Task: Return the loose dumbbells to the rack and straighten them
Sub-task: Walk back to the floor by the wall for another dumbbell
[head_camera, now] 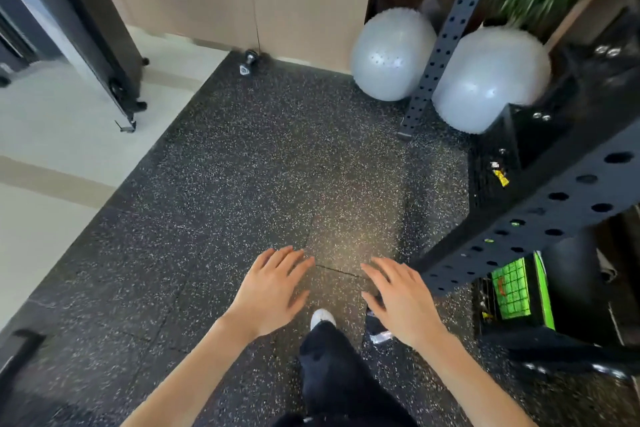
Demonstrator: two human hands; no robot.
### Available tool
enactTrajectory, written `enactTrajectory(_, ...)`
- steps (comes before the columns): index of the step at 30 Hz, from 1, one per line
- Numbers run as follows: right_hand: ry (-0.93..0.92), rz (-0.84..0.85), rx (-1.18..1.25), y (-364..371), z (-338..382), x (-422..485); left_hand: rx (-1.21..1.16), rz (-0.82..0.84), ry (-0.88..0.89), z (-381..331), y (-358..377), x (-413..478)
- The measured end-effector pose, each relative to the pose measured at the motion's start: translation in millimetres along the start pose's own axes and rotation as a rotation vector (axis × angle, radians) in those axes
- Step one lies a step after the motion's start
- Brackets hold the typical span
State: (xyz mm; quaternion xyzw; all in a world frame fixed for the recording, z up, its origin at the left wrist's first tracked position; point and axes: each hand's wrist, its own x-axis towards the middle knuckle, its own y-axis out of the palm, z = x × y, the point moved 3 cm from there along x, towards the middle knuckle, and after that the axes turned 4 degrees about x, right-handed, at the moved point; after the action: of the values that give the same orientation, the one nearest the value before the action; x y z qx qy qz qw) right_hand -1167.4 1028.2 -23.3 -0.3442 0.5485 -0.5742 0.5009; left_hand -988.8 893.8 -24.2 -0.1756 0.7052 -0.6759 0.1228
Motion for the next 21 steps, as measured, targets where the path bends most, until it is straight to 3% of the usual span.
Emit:
enactTrajectory(3, -0.046, 0.027, -0.014, -17.6, -18.0, 59.4, -0.002, -0.012, -0.014, 32.7, -10.9, 54.8)
enactTrajectory(12, -0.086, -0.11, 0.001, -86.7, -42.3, 209.5, -0.02, -0.116, -0.123, 110.8, -41.8, 181.7)
enactTrajectory(16, -0.096, -0.14, 0.036, -88.8, -42.1, 248.1, -0.058, -0.076, -0.169, 136.9, -31.9, 205.9)
enactTrajectory(21, -0.095, -0.044, 0.046, -70.8, -45.4, 308.2, -0.077, 0.017, -0.177, 181.6, -9.1, 234.1)
